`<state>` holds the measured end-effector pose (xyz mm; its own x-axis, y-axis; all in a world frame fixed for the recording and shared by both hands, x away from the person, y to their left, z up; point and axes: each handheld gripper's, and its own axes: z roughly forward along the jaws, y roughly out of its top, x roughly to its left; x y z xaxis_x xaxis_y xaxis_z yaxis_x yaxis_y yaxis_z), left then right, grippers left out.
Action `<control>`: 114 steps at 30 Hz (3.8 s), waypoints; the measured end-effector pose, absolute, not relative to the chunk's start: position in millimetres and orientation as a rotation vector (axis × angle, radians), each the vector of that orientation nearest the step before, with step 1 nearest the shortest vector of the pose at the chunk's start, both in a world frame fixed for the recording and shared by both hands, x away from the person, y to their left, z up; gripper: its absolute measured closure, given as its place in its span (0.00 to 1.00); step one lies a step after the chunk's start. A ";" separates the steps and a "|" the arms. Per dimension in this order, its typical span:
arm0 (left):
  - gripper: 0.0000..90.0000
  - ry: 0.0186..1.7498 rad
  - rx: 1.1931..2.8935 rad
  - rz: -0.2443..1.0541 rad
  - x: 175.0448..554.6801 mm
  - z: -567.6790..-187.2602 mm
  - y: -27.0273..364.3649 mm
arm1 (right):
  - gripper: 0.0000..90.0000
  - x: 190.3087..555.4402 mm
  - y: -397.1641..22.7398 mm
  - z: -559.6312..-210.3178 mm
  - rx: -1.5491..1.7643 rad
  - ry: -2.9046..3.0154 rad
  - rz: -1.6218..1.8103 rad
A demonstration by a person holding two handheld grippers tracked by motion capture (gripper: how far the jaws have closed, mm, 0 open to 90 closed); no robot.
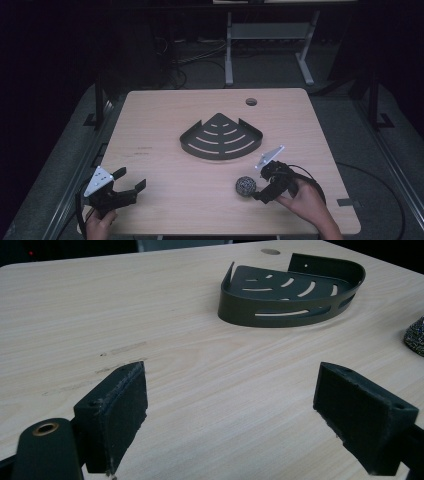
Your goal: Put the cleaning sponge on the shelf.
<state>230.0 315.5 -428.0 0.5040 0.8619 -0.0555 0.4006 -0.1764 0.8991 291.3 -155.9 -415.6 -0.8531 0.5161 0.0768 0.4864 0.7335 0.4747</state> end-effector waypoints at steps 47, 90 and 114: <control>0.15 1.063 1.764 0.596 229.8 -426.2 316.6 | 0.25 307.0 -113.2 -437.5 0.777 2.949 0.619; 0.15 1.065 1.747 0.590 230.6 -425.2 318.3 | 0.37 330.8 -98.4 -398.2 0.667 2.970 0.543; 0.15 1.070 1.750 0.590 232.2 -426.4 319.0 | 0.37 369.0 -96.7 -369.9 0.678 2.982 0.587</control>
<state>232.2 319.0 -426.4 0.4973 0.8643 -0.0758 0.3968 -0.1489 0.9057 369.0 -96.7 -369.9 -0.9049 0.4220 0.0554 0.4115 0.8342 0.3672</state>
